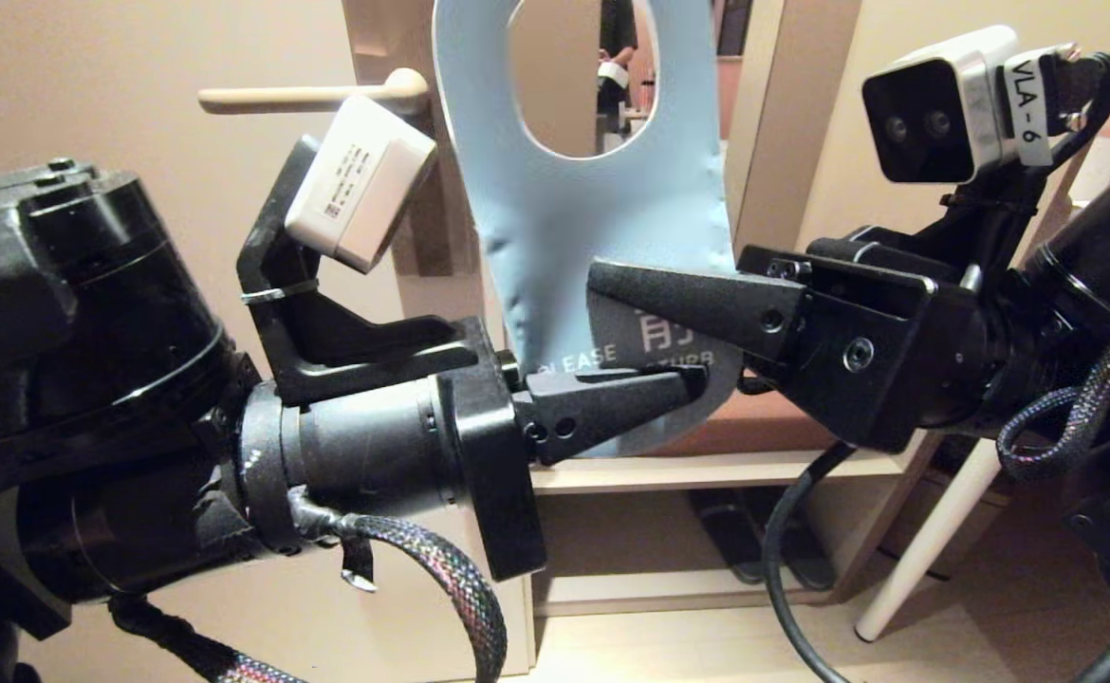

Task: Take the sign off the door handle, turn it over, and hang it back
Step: Hand it to the other hand

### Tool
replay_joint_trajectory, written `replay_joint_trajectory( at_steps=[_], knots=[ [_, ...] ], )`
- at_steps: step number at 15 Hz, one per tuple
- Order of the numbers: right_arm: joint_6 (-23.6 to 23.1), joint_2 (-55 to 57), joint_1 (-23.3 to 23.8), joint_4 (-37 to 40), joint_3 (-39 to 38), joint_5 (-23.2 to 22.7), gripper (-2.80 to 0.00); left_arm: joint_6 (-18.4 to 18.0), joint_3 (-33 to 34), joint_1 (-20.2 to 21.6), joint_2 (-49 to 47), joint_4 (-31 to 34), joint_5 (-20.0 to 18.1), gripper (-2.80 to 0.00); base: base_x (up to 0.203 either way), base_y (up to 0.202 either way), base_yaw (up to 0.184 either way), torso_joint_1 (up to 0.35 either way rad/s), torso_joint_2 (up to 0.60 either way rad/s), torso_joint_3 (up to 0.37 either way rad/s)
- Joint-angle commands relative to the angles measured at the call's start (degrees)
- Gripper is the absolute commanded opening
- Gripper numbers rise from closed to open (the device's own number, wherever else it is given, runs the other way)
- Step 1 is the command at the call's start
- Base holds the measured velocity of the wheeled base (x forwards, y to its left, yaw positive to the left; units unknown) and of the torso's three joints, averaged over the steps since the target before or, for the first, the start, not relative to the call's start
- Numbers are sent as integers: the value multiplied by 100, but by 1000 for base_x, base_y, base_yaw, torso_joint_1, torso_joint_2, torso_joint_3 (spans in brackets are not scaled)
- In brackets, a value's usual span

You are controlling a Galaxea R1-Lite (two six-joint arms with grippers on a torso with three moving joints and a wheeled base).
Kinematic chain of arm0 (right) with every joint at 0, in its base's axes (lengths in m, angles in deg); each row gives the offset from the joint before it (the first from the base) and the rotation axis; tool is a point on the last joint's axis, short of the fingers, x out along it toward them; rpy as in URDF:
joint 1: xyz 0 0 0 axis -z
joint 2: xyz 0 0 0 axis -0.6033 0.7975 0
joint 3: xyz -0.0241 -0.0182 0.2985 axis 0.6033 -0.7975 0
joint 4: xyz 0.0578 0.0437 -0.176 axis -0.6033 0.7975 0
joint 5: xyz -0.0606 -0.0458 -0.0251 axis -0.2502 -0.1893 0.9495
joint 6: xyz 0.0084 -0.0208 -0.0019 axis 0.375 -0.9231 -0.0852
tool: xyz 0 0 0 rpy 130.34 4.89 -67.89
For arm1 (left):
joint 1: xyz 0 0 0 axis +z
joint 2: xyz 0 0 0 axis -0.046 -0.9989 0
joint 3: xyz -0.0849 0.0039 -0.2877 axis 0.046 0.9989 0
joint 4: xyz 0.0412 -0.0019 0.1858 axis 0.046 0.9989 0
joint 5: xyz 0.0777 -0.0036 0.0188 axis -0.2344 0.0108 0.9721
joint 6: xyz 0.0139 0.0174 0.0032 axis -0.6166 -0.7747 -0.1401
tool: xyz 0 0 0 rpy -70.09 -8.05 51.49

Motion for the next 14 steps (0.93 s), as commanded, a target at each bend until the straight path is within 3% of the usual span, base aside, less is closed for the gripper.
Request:
replay_joint_trajectory(
  at_steps=[1, 6, 7, 8, 14],
  knots=[
    [28, 21, -19, -32, -2, -46, -280, 7, -2, 7, 7, -25, 4, -280, 0, 0, 0, 0, 0, 0],
    [30, 100, -19, -31, 110, -46, -280, 7, 7, 9, -35, -16, 4, -280, 0, 0, 0, 0, 0, 0],
    [38, 119, -19, -29, 121, -46, -224, 0, 7, 9, -45, -17, 4, -280, 0, 0, 0, 0, 0, 0],
    [30, 135, -19, -29, 121, -46, 0, 7, 7, 9, -45, -20, 4, -280, 0, 0, 0, 0, 0, 0],
    [30, 126, -1, -38, 99, -38, 0, 7, 82, 15, -16, -25, 4, -280, 0, 0, 0, 0, 0, 0]
  ],
)
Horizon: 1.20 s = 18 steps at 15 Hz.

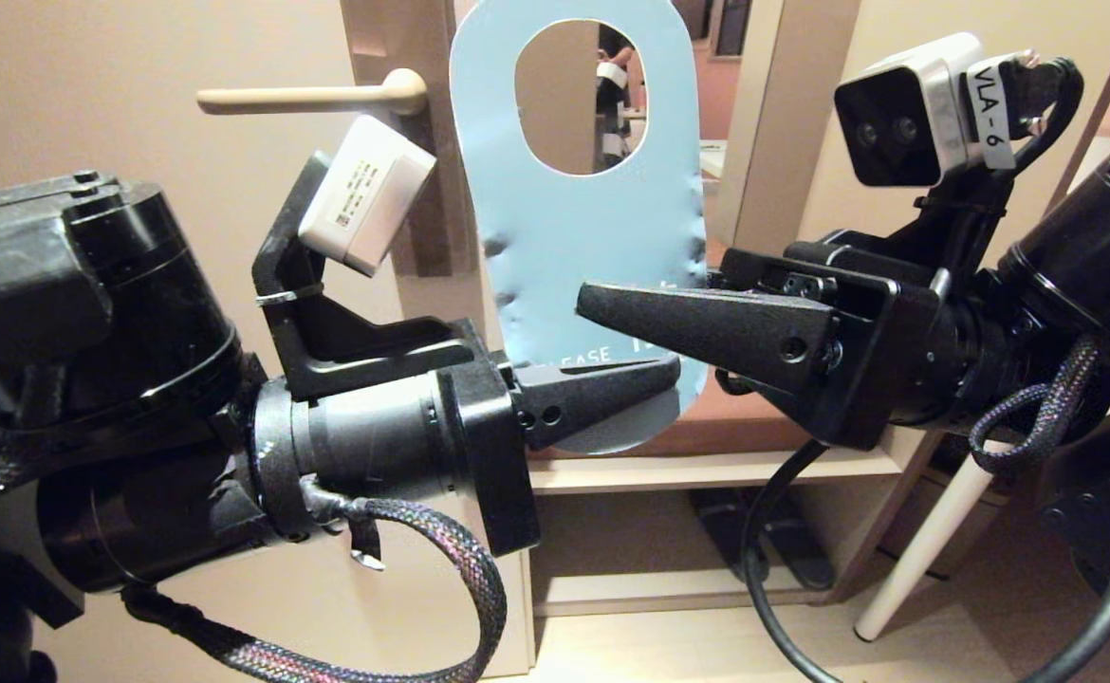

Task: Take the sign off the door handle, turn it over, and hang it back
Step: Hand it to the other hand, then hang the sign back with the other side facing out

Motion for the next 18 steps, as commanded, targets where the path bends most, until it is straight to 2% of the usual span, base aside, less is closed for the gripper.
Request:
replay_joint_trajectory(
  at_steps=[1, 11, 15, 18],
  knots=[
    [5, -14, 17, -46, -38, -23, 0, 8, 82, 11, 45, -30, -21, -280, 0, 0, 0, 0, 0, 0],
    [-72, -83, 485, -327, -450, -14, 0, 3, 569, 652, 707, -30, -21, -280, 0, 0, 0, 0, 0, 0],
    [-407, -164, 899, -326, -743, -5, 0, -5, 904, 1080, 1114, -21, -21, -280, 0, 0, 0, 0, 0, 0],
    [-546, -336, 1069, -319, -951, 3, 0, -2, 1234, 1225, 1454, -20, -21, -280, 0, 0, 0, 0, 0, 0]
  ],
)
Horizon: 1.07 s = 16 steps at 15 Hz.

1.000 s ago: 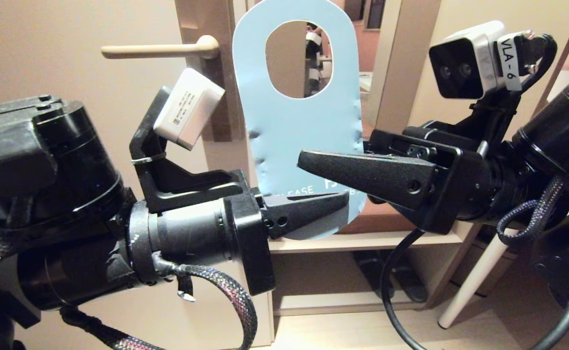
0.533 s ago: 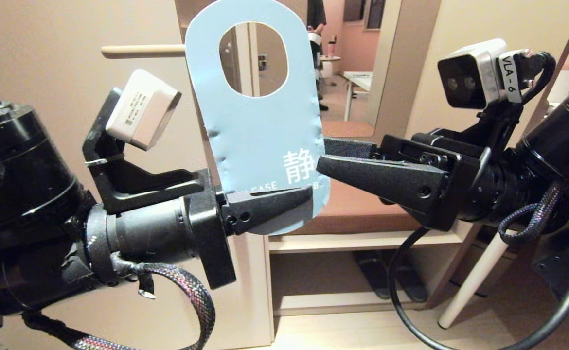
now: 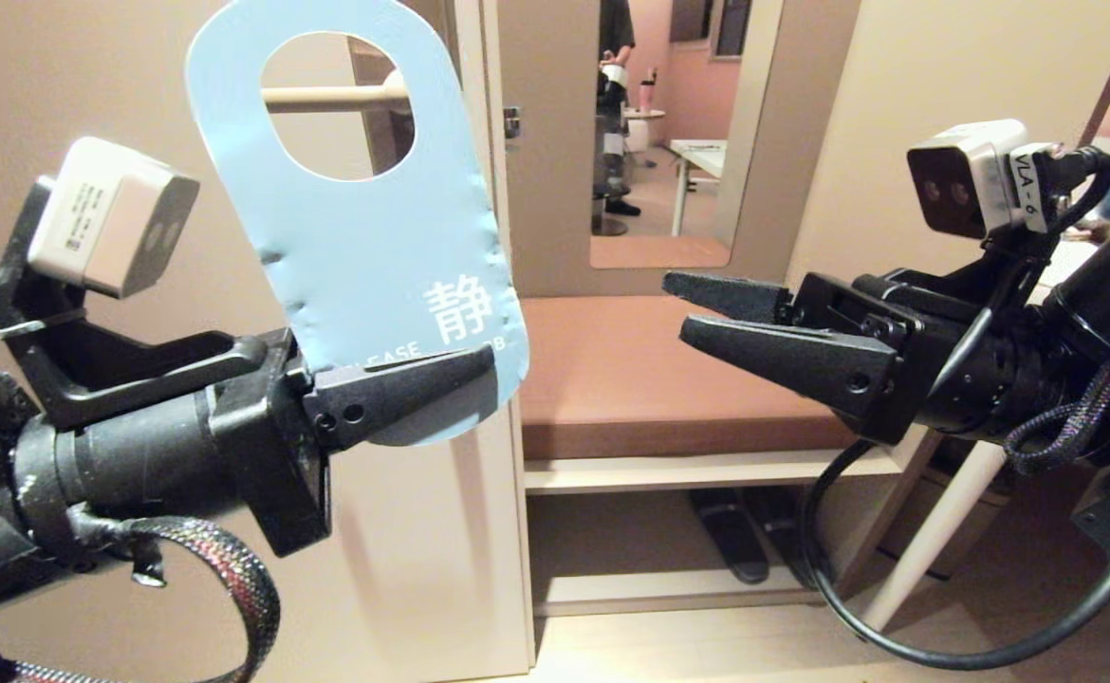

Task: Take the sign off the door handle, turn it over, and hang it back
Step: Hang the sign back with the other side facing out

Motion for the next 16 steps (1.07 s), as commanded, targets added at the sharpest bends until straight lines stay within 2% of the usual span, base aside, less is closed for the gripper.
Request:
replay_joint_trajectory(
  at_steps=[1, 5, 8, 12, 16],
  knots=[
    [11, -129, 48, -40, -57, -8, -280, 16, 277, 86, 371, -24, -13, -280, 0, 0, 0, 0, 0, 0],
    [-33, -184, 70, -40, -49, 426, -280, 18, 576, 327, 702, 0, -13, -280, 0, 0, 0, 0, 0, 0],
    [-353, -151, 459, -31, -110, 746, -280, 18, 592, 533, 767, 6, -4, -280, 0, 0, 0, 0, 0, 0],
    [-787, -264, 1458, -20, -354, 762, -280, -42, 778, 710, 775, 0, 23, -280, 0, 0, 0, 0, 0, 0],
    [-1061, -747, 2665, -9, -1188, 827, -280, -52, 813, 710, 945, -7, 99, -280, 0, 0, 0, 0, 0, 0]
  ],
)
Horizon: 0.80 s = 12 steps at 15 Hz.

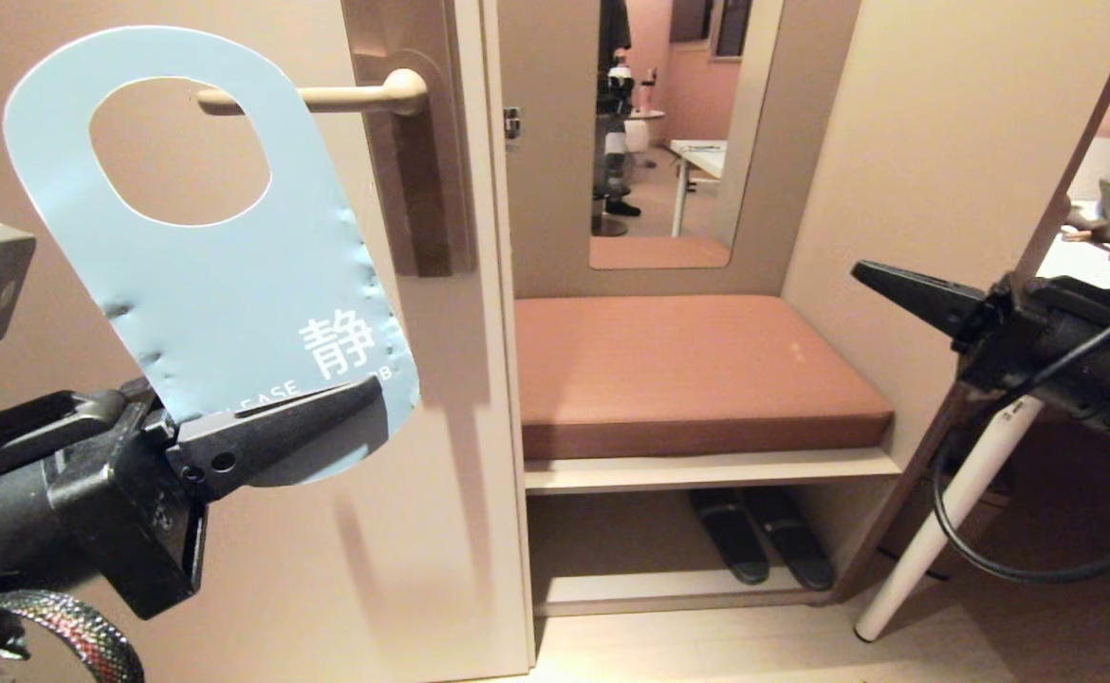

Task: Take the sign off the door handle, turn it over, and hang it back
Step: Hang the sign back with the other side facing out

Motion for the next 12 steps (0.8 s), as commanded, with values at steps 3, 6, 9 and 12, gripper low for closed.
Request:
replay_joint_trajectory(
  at_steps=[3, 6, 9, 12],
  knots=[
    [-422, -683, 723, -34, -1024, 148, -280, 2, 123, 2, 265, -15, 78, -280, 0, 0, 0, 0, 0, 0],
    [-489, -1495, 759, -33, -1893, 166, -280, -5, 303, 2, 505, -12, 91, -280, 0, 0, 0, 0, 0, 0],
    [-480, -2297, 765, -26, -2640, 150, -280, -6, 542, 2, 836, 1, 84, -280, 0, 0, 0, 0, 0, 0],
    [-479, -3080, 769, 112, -3212, 219, -280, -6, 671, 2, 925, 11, 82, -280, 0, 0, 0, 0, 0, 0]
  ],
)
